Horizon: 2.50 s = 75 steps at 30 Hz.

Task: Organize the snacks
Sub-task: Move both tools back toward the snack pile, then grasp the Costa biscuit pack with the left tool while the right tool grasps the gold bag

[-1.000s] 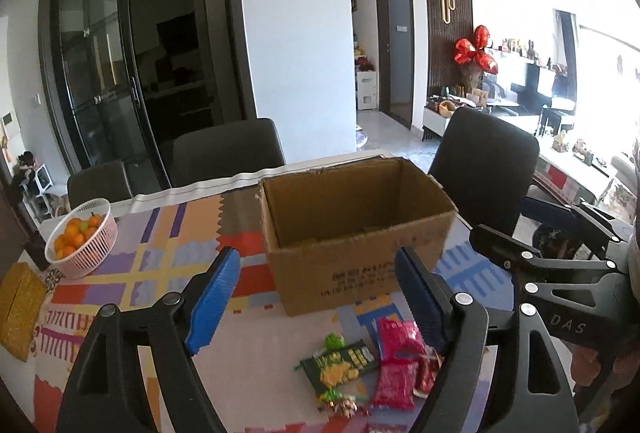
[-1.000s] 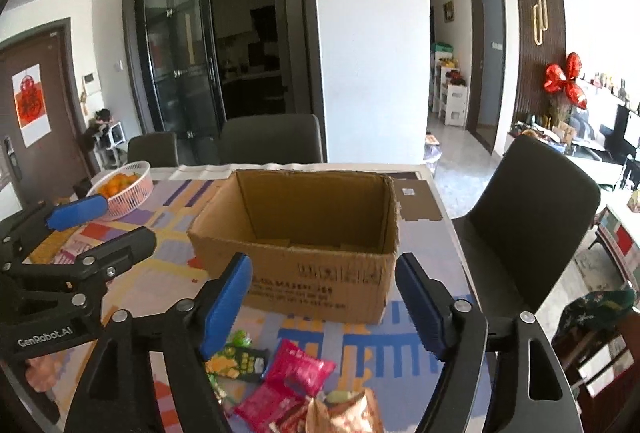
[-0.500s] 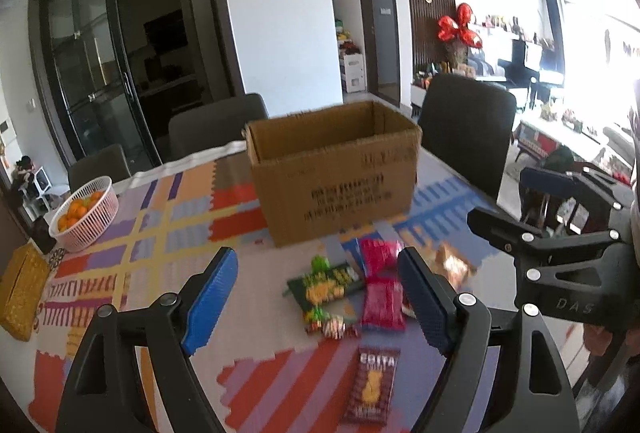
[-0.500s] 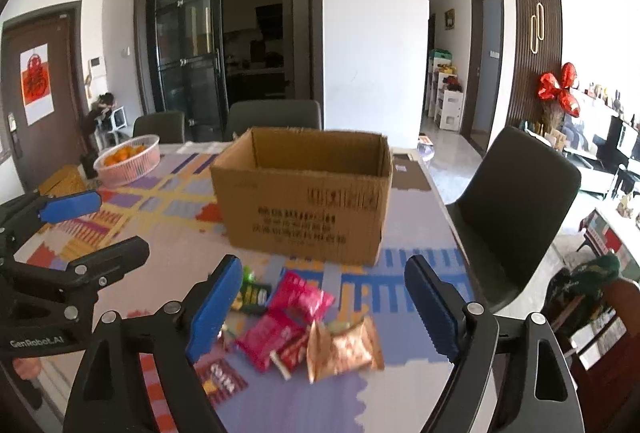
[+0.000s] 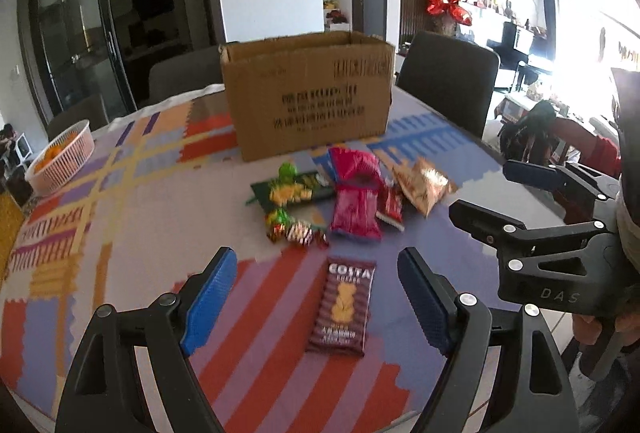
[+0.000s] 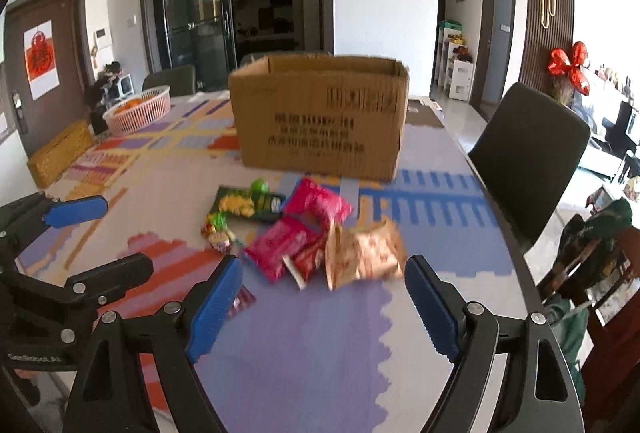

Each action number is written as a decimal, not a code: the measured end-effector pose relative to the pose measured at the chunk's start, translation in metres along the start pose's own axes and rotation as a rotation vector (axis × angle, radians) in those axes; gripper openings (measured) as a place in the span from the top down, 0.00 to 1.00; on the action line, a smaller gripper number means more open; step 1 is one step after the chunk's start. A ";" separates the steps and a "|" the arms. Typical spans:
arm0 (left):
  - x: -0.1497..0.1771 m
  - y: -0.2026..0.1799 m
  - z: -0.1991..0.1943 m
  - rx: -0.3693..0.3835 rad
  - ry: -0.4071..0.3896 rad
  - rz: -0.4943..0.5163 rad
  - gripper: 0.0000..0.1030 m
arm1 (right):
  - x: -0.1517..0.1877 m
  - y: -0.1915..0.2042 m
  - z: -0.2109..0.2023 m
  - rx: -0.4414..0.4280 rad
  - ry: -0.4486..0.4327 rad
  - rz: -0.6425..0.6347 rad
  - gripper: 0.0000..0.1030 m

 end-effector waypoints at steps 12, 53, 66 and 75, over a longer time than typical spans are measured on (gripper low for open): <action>0.044 -0.014 0.030 -0.018 0.044 0.037 0.20 | 0.038 0.002 0.010 0.063 0.026 -0.076 0.19; 0.027 -0.027 0.078 0.061 0.142 -0.018 0.63 | 0.023 -0.002 0.079 0.149 0.061 -0.286 0.19; -0.017 -0.020 0.080 0.052 0.065 -0.091 0.63 | 0.014 -0.014 0.096 0.136 0.117 -0.206 0.19; -0.025 -0.024 0.087 0.057 0.064 -0.091 0.63 | 0.003 -0.024 0.105 0.142 0.143 -0.202 0.28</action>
Point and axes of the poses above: each gripper's, at about its wrist camera, not at the fingertips, and z roughly the way its jaws point, y to its left, x to its underside, the point moved 8 cm from there along z, roughly the way its jaws point, and after that the axes turned 1 degree about y, right-handed, at the moved point
